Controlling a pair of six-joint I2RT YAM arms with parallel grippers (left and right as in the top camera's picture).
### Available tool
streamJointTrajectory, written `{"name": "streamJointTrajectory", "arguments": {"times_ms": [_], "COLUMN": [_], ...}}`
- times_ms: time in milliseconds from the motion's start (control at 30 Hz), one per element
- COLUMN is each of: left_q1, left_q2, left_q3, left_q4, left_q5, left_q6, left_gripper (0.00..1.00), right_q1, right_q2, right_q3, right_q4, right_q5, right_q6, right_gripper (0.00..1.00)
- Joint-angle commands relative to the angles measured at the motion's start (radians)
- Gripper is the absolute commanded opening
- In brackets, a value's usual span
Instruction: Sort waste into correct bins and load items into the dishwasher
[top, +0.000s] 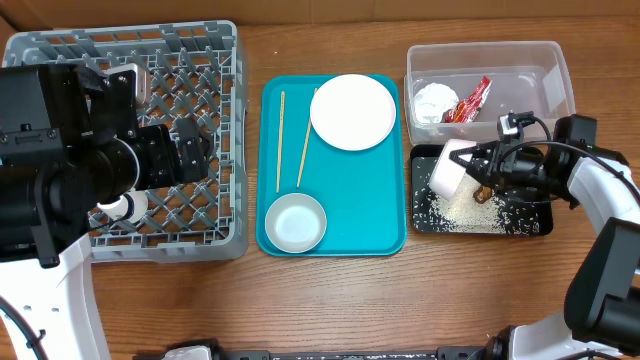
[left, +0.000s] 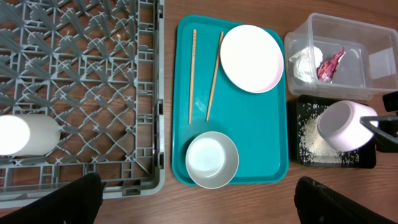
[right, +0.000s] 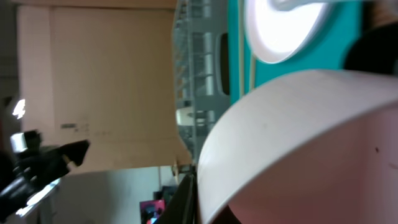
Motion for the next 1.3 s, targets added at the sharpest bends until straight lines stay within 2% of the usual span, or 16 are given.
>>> {"name": "streamJointTrajectory", "arguments": {"times_ms": [0, 33, 67, 100, 133, 167, 200, 267, 300, 467, 567, 767, 1000, 1167, 1200, 1267], "left_q1": [-0.004, -0.004, -0.004, -0.004, -0.004, -0.004, -0.004, -0.004, -0.004, -0.004, -0.004, -0.004, -0.004, -0.004, -0.004, -0.004], "left_q2": [0.003, 0.003, 0.003, 0.003, 0.003, 0.003, 0.003, 0.003, 0.003, 0.003, 0.003, 0.003, 0.003, 0.003, 0.003, 0.003], "left_q3": [0.008, 0.008, 0.008, 0.008, 0.008, 0.008, 0.008, 0.008, 0.008, 0.008, 0.008, 0.008, 0.008, 0.008, 0.008, 0.008], "left_q4": [0.002, 0.002, 0.002, 0.001, 0.002, 0.002, 0.001, 0.001, 0.002, 0.002, 0.002, 0.001, 0.003, 0.007, 0.007, 0.01], "left_q5": [0.008, 0.007, 0.007, 0.007, 0.007, 0.008, 0.007, 0.007, 0.008, 0.008, 0.008, 0.008, 0.015, 0.018, 0.019, 0.02], "left_q6": [0.014, 0.014, 0.014, 0.014, 0.014, 0.014, 0.014, 0.014, 0.014, 0.014, 0.014, 0.014, 0.008, -0.024, -0.024, -0.028], "left_gripper": [1.0, 1.0, 1.0, 1.0, 1.0, 1.0, 1.0, 1.0, 1.0, 1.0, 1.0, 1.0, 1.0, 1.0, 1.0, 1.0], "right_q1": [0.019, 0.019, 0.019, 0.021, 0.029, 0.033, 0.034, 0.034, 0.036, 0.094, 0.166, 0.478, 0.95, 1.03, 1.03, 1.03], "right_q2": [-0.023, -0.019, -0.019, -0.019, -0.024, -0.027, -0.027, -0.026, -0.027, -0.066, -0.117, -0.226, -0.132, -0.03, -0.012, 0.005], "right_q3": [-0.001, -0.001, -0.002, -0.002, -0.002, -0.001, 0.006, 0.009, 0.009, 0.068, 0.121, 0.177, 0.173, 0.173, 0.173, 0.173], "right_q4": [-0.006, 0.014, 0.01, 0.008, -0.001, -0.003, 0.024, 0.049, 0.04, -0.047, -0.071, -0.07, -0.046, 0.01, 0.017, 0.016], "right_q5": [-0.09, -0.008, -0.008, -0.075, -0.196, -0.219, -0.141, 0.154, 0.245, 0.235, 0.306, 0.734, 1.309, 1.408, 1.405, 1.4], "right_q6": [-0.195, -0.043, 0.028, 0.005, -0.121, -0.174, -0.131, 0.183, 0.296, 0.179, 0.177, 0.182, 0.216, 0.215, 0.215, 0.216], "right_gripper": [0.04, 0.04, 0.04, 0.04, 0.04, 0.04, 0.04, 0.04, 0.04, 0.04, 0.04, 0.04, 0.04, 0.04, 0.09, 0.26]}}
